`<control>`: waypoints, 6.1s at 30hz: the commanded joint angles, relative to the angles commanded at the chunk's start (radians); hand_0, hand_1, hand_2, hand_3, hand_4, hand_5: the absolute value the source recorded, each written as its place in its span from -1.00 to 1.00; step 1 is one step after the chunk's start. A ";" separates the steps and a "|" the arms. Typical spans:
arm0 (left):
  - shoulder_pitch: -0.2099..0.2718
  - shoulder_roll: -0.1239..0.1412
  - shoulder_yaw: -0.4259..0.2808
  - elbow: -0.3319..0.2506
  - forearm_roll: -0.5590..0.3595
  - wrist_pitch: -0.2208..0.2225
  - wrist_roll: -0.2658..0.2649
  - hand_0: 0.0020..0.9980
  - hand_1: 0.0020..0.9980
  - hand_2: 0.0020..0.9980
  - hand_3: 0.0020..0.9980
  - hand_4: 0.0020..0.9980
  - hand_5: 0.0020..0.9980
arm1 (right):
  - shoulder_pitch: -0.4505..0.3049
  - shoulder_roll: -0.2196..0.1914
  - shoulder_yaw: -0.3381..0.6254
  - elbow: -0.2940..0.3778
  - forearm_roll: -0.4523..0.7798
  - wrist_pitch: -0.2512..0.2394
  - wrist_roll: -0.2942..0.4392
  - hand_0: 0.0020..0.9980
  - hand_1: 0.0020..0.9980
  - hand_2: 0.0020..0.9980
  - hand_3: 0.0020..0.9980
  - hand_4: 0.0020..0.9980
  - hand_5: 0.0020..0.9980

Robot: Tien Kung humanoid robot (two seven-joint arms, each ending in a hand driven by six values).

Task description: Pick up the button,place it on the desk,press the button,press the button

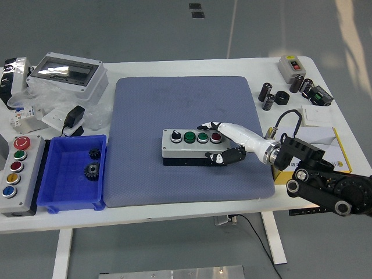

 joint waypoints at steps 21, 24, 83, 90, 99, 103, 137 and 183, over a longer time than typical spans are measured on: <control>0.001 -0.002 -0.001 0.000 0.009 -0.003 0.004 0.26 0.23 0.10 0.18 0.20 -0.54 | 0.001 -0.016 0.034 0.001 0.016 0.054 0.005 1.00 0.90 0.86 1.00 -0.01 -0.96; 0.002 -0.001 0.000 0.000 0.009 -0.004 0.005 0.26 0.23 0.10 0.18 0.20 -0.55 | 0.000 -0.025 0.047 0.011 0.029 0.072 0.005 1.00 0.90 0.87 1.00 0.01 -0.95; 0.008 0.001 -0.016 0.000 0.024 0.003 0.018 0.27 0.23 0.08 0.18 0.20 -0.58 | 0.049 -0.117 0.324 0.267 0.123 0.568 -0.591 -0.98 -0.79 -0.48 0.73 -0.53 -0.84; 0.007 0.001 -0.017 0.000 0.025 0.003 0.019 0.26 0.23 0.08 0.17 0.20 -0.57 | 0.052 -0.111 0.312 0.256 0.129 0.565 -0.589 -0.99 -0.82 -0.52 0.67 -0.59 -0.84; 0.005 0.002 -0.017 0.000 0.027 0.002 0.019 0.27 0.23 0.08 0.18 0.20 -0.56 | 0.055 -0.098 0.302 0.242 0.130 0.556 -0.587 -0.99 -0.82 -0.53 0.66 -0.60 -0.83; 0.004 0.002 -0.017 0.000 0.028 0.002 0.019 0.26 0.22 0.08 0.18 0.20 -0.56 | 0.055 -0.090 0.291 0.234 0.129 0.552 -0.587 -0.99 -0.82 -0.54 0.65 -0.60 -0.82; 0.002 -0.009 -0.007 0.000 0.013 0.003 0.015 0.26 0.23 0.08 0.18 0.21 -0.55 | -0.317 0.087 0.829 0.208 0.102 0.289 -0.277 -1.00 -0.83 -0.55 0.58 -0.58 -0.81; 0.013 -0.006 -0.015 0.000 0.012 0.005 0.011 0.27 0.23 0.09 0.18 0.21 -0.55 | -0.477 0.200 0.948 0.133 0.358 -0.044 0.153 0.48 0.49 0.52 0.48 0.29 -0.41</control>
